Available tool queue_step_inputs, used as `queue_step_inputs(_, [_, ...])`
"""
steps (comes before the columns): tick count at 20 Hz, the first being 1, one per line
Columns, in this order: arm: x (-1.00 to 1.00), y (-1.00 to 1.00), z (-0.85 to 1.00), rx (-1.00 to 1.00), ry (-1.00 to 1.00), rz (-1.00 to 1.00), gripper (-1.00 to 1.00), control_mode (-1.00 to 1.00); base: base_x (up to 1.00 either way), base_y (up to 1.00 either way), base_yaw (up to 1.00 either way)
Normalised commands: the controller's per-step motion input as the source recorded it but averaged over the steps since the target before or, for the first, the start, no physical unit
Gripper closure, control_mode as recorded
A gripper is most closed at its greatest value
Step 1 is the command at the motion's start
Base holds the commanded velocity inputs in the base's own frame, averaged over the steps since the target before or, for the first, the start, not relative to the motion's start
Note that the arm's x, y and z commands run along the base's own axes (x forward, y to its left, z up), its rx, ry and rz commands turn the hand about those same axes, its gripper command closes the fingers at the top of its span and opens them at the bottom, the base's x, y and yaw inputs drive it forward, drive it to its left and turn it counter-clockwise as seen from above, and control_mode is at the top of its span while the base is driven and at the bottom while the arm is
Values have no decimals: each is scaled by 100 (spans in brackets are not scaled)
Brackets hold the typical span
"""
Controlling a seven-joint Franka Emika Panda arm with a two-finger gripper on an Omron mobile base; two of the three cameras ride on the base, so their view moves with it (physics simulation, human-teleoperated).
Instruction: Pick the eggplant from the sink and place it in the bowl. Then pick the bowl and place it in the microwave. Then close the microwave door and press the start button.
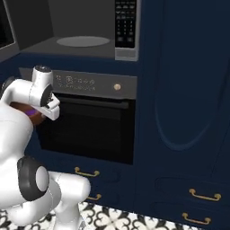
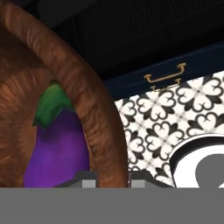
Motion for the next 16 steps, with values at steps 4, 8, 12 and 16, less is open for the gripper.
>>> queue_step_inputs(4, [0,0,0,0,0,0,100,100,47,17,5])
queue_step_inputs(8, [0,0,0,0,0,0,100,100,63,-15,0])
queue_step_inputs(12, [0,0,0,0,0,0,100,100,51,0,0])
queue_step_inputs(16, [0,0,0,0,0,0,100,100,43,0,0])
